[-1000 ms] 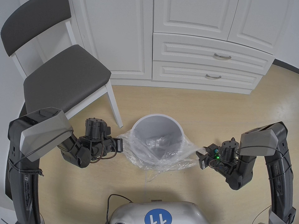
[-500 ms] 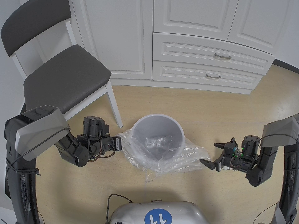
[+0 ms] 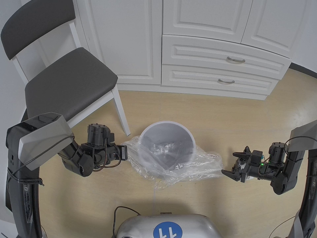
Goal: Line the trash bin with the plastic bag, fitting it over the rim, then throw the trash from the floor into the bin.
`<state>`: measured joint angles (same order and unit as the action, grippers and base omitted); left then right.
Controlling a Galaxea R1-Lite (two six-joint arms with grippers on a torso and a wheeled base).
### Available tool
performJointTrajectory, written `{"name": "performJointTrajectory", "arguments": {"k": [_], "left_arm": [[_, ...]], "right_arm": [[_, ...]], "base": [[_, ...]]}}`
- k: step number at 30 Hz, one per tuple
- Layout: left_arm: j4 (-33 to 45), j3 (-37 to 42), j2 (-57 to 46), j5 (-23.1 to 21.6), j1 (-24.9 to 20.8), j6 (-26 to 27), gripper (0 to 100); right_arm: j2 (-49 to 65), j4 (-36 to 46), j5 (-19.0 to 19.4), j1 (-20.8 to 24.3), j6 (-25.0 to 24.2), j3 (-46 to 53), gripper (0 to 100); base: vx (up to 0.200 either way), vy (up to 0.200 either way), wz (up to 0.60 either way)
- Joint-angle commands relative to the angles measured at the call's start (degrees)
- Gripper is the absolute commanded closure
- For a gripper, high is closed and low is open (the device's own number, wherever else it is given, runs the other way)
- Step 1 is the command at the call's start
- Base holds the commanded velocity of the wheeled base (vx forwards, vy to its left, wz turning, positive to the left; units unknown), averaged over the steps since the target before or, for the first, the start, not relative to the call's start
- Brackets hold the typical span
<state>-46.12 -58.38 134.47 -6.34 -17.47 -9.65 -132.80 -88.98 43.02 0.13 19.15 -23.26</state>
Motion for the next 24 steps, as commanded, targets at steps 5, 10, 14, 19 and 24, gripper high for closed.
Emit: {"name": "performJointTrajectory", "arguments": {"k": [5, 10, 14, 19, 24], "left_arm": [[0.4, -0.9, 1.4, -0.1, 0.2, -0.2, 100], [0.3, -0.5, -1.3, -0.1, 0.1, -0.5, 100], [0.5, 0.9, -5.2, -0.2, -0.4, -1.1, 100], [0.5, 0.9, -4.4, -0.2, -0.8, -1.2, 100], [0.5, 0.5, -2.7, -0.2, -0.7, -1.2, 100]], "right_arm": [[-1.8, -1.0, 1.3, -1.3, -4.1, -2.1, 0], [2.9, -1.0, -1.4, 1.4, -7.1, -2.1, 0], [8.1, -1.0, -14.5, 9.0, -10.4, -2.2, 0], [10.2, -1.0, -39.6, 25.7, -11.9, -2.0, 0], [9.5, -1.0, -46.4, 36.2, -11.9, -0.5, 0]], "base": [[0.0, 0.0, 0.0], [0.0, 0.0, 0.0], [0.0, 0.0, 0.0], [0.0, 0.0, 0.0], [0.0, 0.0, 0.0]]}}
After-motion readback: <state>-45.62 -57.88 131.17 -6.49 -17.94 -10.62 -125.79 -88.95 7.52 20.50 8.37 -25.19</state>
